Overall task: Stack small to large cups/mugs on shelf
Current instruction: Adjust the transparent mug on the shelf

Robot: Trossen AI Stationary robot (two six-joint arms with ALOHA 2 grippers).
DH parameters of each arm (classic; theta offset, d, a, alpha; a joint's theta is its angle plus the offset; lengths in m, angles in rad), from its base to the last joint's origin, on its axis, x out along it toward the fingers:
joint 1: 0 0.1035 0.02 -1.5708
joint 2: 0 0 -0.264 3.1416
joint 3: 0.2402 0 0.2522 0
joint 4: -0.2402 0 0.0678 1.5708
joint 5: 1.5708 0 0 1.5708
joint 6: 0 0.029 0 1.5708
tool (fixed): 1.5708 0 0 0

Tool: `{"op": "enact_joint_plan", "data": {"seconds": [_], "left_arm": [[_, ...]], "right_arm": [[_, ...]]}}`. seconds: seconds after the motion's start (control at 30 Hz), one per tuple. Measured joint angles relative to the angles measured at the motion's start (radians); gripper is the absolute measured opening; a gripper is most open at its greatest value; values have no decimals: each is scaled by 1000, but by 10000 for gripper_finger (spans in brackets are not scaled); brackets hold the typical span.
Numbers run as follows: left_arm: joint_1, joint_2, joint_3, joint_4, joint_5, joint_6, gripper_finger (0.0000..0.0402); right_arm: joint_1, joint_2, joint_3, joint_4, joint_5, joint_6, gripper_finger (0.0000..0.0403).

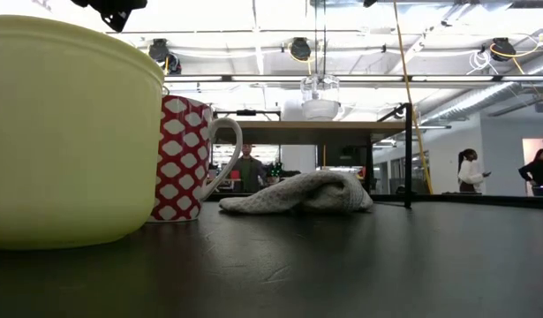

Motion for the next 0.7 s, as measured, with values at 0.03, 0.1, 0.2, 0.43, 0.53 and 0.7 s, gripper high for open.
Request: {"op": "enact_joint_plan", "data": {"seconds": [0.03, 0.1, 0.2, 0.43, 0.53, 0.7], "left_arm": [[0, 0, 0, 0, 0, 0, 26], [0, 0, 0, 0, 0, 0, 26], [-1, 0, 0, 0, 0, 0, 26], [-1, 0, 0, 0, 0, 0, 26], [-1, 0, 0, 1, 0, 0, 26], [-1, 0, 0, 0, 0, -1, 26]], "right_arm": [[6, -12, 0, 0, -3, 2, 137], [17, -39, -9, 3, -6, 11, 137], [28, -95, -58, 2, -9, 10, 137], [31, -257, -271, 95, -9, 31, 137], [31, -335, -401, 182, -23, 52, 137], [31, -451, -614, 342, -78, 52, 137]]}}
